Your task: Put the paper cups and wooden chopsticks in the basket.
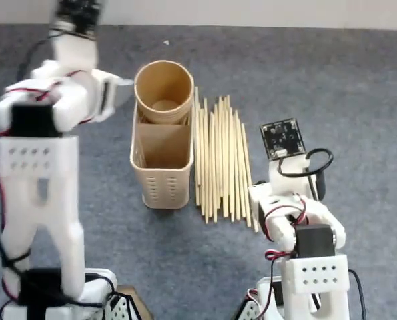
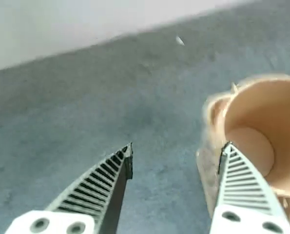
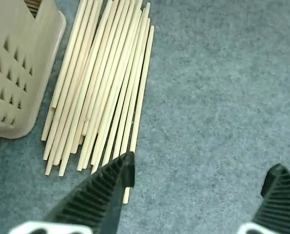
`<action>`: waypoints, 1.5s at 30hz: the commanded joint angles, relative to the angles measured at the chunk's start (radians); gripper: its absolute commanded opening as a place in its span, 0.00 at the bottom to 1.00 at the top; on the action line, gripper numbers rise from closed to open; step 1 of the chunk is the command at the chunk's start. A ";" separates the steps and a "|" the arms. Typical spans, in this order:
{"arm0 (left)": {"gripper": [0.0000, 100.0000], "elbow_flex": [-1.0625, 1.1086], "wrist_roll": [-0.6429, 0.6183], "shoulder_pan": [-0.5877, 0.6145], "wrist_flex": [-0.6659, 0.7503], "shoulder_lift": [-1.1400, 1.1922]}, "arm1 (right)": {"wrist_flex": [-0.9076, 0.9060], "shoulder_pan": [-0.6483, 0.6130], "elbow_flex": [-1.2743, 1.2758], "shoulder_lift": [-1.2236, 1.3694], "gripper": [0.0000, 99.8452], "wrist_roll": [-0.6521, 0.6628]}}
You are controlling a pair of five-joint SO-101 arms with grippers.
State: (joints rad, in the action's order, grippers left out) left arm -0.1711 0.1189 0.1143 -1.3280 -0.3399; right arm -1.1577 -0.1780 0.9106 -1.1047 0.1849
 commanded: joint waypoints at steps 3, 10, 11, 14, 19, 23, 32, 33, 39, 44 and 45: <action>0.30 -0.050 -0.006 0.012 -0.049 -0.090 | 0.015 0.010 -0.059 0.101 0.40 0.006; 0.30 -0.008 -0.078 0.205 -0.048 -0.077 | 0.188 0.030 -0.110 0.378 0.40 0.006; 0.30 0.013 -0.114 0.239 -0.048 -0.067 | 0.191 0.028 -0.147 0.446 0.40 0.006; 0.30 0.116 -0.201 0.308 -0.051 -0.016 | 0.188 0.012 -0.291 0.647 0.40 0.006; 0.30 0.360 -0.354 0.321 0.038 0.127 | 0.211 -0.039 -0.464 0.932 0.40 -0.015; 0.30 0.490 -0.430 0.328 0.233 0.232 | 0.283 -0.048 -0.513 1.081 0.40 -0.037; 0.30 0.638 -0.169 0.311 0.390 0.101 | 0.440 -0.041 -0.519 1.273 0.40 -0.031; 0.30 0.694 -0.140 0.311 0.436 0.035 | 0.449 -0.036 -0.521 1.282 0.40 -0.031; 0.30 1.161 -0.071 0.295 0.712 -0.392 | 0.547 -0.039 -0.519 1.325 0.40 -0.031; 0.30 1.342 -0.114 0.358 0.772 -0.519 | 0.558 -0.045 -0.521 1.348 0.26 -0.034; 0.30 1.353 -0.123 0.367 0.772 -0.529 | 0.556 -0.045 -0.521 1.348 0.19 -0.035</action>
State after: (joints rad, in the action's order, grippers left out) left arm 1.1485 0.0192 0.4442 -0.5884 -0.8002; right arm -0.6252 -0.2163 0.4258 0.2409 0.1542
